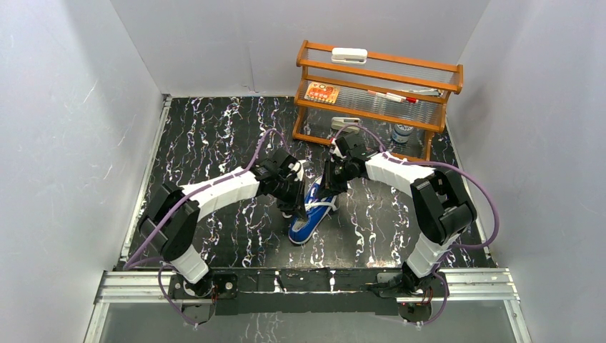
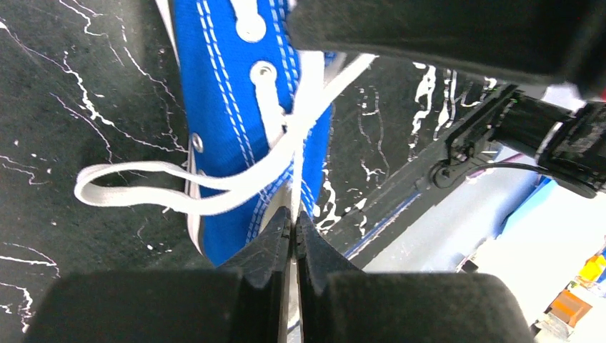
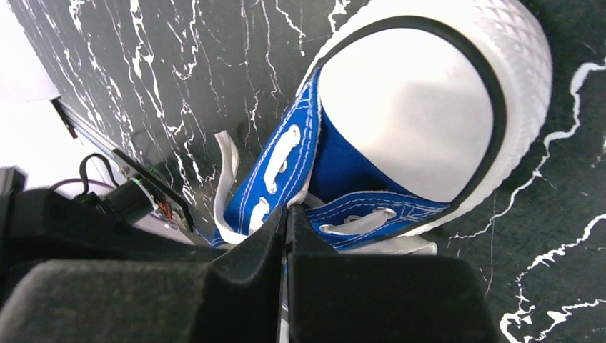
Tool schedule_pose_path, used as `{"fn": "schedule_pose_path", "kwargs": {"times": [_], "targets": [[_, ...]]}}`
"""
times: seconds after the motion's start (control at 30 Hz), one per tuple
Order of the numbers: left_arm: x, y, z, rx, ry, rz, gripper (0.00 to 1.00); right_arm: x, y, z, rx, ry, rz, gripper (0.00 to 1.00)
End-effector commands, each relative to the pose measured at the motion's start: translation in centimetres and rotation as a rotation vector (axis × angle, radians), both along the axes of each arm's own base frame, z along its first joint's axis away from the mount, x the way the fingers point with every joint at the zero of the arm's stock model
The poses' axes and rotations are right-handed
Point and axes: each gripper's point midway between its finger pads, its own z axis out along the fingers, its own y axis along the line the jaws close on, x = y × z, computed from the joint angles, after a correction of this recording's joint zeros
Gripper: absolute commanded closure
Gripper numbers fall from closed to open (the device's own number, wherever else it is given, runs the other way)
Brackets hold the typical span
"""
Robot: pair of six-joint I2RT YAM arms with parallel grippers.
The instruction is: Tie the shoes
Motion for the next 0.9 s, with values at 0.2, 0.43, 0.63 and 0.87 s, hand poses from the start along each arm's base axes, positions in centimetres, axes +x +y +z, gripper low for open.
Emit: {"fn": "schedule_pose_path", "kwargs": {"times": [0.2,0.43,0.63,0.87], "targets": [[-3.3,1.1,4.3,-0.093,0.035,-0.006,1.00,2.0,-0.6,0.6,-0.071,-0.077,-0.064,1.00],[-5.6,2.5,3.7,-0.080,0.106,0.006,1.00,2.7,-0.7,1.8,-0.065,-0.138,-0.065,1.00],[-7.5,3.6,3.2,-0.076,0.172,0.020,1.00,3.2,-0.8,2.2,-0.071,-0.171,-0.066,1.00],[-8.8,4.8,3.2,-0.066,0.196,0.056,1.00,3.3,-0.7,2.0,-0.076,-0.169,-0.055,1.00]]}}
